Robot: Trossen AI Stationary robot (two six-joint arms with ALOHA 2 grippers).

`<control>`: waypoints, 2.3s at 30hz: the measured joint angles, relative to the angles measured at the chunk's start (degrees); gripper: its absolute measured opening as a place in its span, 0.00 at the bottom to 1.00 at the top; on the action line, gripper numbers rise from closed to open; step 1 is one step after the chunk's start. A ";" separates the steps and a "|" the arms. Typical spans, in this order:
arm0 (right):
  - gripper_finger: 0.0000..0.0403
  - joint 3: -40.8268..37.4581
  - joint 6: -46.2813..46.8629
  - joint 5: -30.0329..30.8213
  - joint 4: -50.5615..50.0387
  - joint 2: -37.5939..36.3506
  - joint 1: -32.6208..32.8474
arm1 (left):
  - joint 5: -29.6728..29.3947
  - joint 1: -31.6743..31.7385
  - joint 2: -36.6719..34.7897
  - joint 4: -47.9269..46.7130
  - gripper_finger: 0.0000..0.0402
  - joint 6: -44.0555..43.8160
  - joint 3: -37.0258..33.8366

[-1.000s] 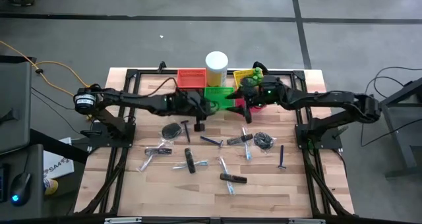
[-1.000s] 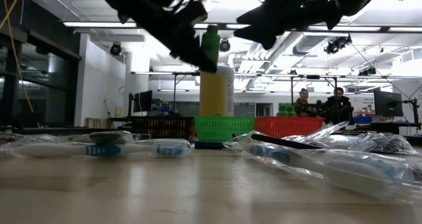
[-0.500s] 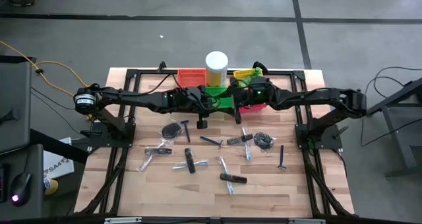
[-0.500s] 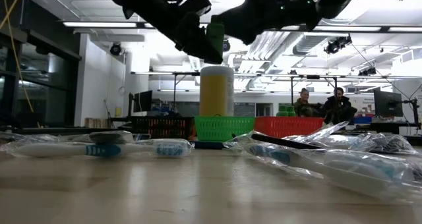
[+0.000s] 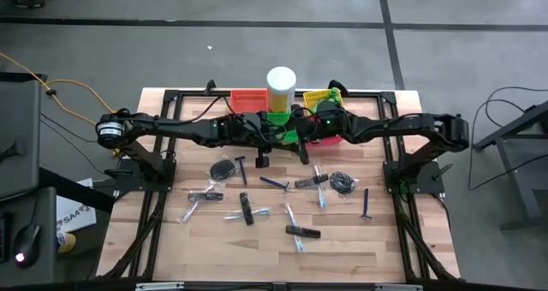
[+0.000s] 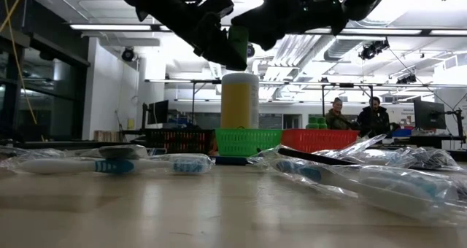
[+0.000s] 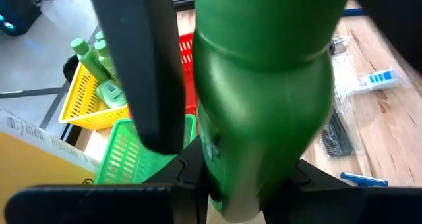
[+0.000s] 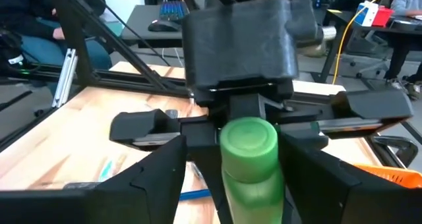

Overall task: Pick & Place Travel size toiletries
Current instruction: Put the green shampoo into the yellow bin

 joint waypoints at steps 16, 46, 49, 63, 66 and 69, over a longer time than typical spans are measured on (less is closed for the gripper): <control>0.23 0.00 1.79 0.22 -0.04 0.00 0.00 | 0.43 0.00 0.02 -0.02 0.24 -0.44 0.00; 0.23 0.00 8.19 0.82 -11.71 -4.65 -19.57 | -21.60 0.68 -5.48 -18.14 0.57 1.05 -0.12; 0.23 0.00 7.87 3.67 -12.77 -5.63 -22.66 | -21.47 2.01 -5.70 -20.06 0.57 -0.65 -0.13; 0.23 0.00 8.03 7.42 -12.90 -6.32 -30.63 | -19.89 6.51 -5.84 -11.89 0.57 -6.50 -7.23; 0.23 0.00 8.48 7.42 -12.90 -6.32 -31.38 | -19.98 6.41 -6.16 -5.04 0.57 -8.54 -11.53; 0.23 0.00 10.74 9.14 -13.12 -6.19 -31.71 | -19.91 6.40 -7.27 0.20 0.57 -11.28 -15.14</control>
